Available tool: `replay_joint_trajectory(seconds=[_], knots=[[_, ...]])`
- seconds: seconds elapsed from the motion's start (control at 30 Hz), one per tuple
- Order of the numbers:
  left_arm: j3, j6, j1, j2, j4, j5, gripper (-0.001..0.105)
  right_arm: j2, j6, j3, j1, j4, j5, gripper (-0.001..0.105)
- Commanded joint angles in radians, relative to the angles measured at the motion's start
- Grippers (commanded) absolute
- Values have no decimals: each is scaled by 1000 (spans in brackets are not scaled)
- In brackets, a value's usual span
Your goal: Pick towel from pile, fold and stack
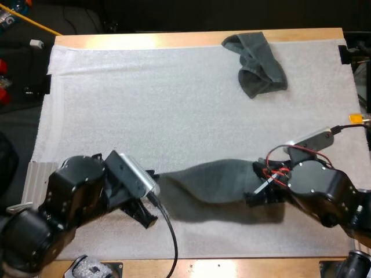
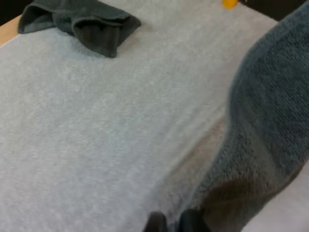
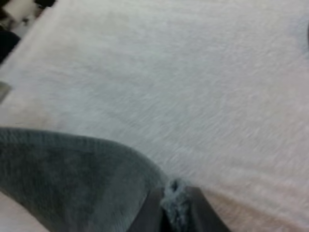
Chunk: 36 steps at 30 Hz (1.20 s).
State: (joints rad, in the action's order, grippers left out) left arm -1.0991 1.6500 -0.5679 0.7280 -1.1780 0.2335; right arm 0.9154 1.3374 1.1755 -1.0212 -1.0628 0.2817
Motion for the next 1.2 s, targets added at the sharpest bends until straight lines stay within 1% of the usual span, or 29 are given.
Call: replay_joint_trajectory(seconds=[0.0, 0.07, 0.13, 0.2, 0.27, 0.3, 0.33, 0.4, 0.5, 0.57, 0.67, 0.77, 0.93, 1.07, 1.17], knots=[[-12, 25, -12, -10, -25, -12, 0, -6, -34, 18, -15, -33, 7, 0], [-16, 37, -23, -14, -54, -13, 0, -6, -96, 23, -42, -63, 1, 0], [-15, 37, -22, -14, -66, -18, 0, 1, -135, 15, -58, -82, -15, 0], [-15, 37, -22, -4, -66, -58, 0, 14, -152, -1, -65, -82, -18, 0], [-15, 34, -22, 26, -54, -135, 0, 45, -154, -37, -63, -46, -18, 0], [-14, 27, -22, 40, -45, -156, 0, 59, -154, -55, -59, -20, -18, 0], [-11, 8, -22, 67, -24, -190, 0, 88, -153, -83, -49, 22, -20, 0], [-2, -17, -22, 116, 22, -232, 0, 140, -152, -125, -23, 79, -24, 0], [15, -31, -22, 202, 111, -284, 0, 227, -151, -170, 69, 184, -24, 0], [33, -38, -16, 268, 179, -317, 0, 293, -144, -188, 146, 262, -48, 0], [56, -40, 21, 354, 275, -320, 0, 378, -103, -190, 247, 344, -122, 0], [57, -40, 76, 428, 328, -302, 0, 444, -76, -190, 322, 399, -179, 0], [57, -40, 164, 532, 423, -200, 0, 513, -76, -190, 401, 481, -201, 0], [57, -40, 216, 602, 479, -193, 0, 553, -56, -190, 446, 554, -242, 0], [57, -40, 255, 651, 522, -193, 0, 586, -28, -190, 469, 590, -242, 0]])
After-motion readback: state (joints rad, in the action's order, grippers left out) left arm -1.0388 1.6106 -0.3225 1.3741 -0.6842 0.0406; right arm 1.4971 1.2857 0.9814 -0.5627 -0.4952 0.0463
